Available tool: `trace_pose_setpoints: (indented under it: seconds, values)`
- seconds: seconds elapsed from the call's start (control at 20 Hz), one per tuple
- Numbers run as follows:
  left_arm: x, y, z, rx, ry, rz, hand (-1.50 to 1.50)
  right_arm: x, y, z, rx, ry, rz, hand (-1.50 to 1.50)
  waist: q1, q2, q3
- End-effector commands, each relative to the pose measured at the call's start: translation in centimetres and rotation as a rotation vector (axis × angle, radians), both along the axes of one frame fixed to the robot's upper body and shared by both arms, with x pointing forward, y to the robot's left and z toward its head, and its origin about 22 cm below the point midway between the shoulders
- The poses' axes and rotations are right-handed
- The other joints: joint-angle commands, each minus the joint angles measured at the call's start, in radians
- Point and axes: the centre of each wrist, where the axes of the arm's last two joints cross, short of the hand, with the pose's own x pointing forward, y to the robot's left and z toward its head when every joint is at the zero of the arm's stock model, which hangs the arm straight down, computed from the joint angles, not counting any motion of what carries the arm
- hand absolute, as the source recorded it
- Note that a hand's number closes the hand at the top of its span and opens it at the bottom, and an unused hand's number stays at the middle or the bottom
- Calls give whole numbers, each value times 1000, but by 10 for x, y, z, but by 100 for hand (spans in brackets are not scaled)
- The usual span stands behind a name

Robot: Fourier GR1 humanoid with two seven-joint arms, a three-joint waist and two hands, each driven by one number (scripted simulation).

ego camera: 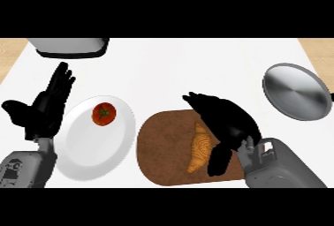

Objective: Pick the croissant from the cutting board and place it in the pan

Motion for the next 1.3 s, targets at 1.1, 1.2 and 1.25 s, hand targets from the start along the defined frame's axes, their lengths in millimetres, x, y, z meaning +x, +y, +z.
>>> trace_pose_setpoints:
  seconds: [1.1,1.2,1.25]
  values:
    - [-6,-17,-5,1,-2,-8,0,29,41,-49,-321,113,38,-150,4,0,0]
    - [6,4,-22,4,3,2,0,19,35,-83,-326,105,35,-150,0,2,0]
    - [-3,3,-13,-4,-2,-24,0,13,51,-74,-319,106,34,-150,1,0,0]
